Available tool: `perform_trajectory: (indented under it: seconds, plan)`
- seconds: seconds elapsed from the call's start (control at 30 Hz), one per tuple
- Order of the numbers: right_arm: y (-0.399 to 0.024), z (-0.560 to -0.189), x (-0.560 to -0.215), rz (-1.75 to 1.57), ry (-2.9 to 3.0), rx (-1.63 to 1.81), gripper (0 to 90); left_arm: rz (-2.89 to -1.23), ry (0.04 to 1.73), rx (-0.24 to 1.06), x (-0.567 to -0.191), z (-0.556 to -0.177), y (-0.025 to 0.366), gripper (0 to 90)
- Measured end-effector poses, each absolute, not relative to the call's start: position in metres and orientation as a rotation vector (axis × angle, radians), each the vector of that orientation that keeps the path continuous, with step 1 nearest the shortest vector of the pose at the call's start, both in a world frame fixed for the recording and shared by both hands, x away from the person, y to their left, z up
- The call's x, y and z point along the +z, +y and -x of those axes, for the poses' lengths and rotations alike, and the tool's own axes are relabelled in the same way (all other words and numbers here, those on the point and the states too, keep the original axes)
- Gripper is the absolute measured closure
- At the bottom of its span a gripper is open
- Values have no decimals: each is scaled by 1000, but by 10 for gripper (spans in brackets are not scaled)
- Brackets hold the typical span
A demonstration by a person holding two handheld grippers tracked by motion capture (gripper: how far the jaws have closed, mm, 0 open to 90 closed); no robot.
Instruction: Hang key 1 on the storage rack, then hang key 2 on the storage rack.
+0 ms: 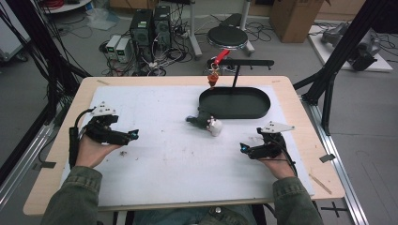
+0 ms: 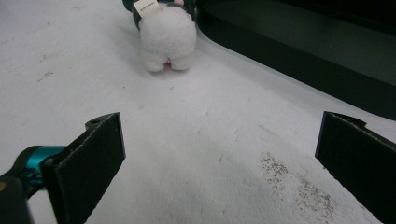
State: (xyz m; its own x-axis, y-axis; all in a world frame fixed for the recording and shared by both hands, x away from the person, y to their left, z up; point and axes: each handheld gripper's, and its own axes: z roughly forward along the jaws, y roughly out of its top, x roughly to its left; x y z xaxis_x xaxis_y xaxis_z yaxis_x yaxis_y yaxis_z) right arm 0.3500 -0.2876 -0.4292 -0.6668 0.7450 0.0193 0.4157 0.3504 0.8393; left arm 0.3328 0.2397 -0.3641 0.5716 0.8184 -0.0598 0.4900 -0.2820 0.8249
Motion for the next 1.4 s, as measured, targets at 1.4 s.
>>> perform_trajectory:
  seconds: [1.4]
  plan:
    - [-226,-377,-401,-913,2405,1145,5,-1878,1317,451,-440,-273,322,22]
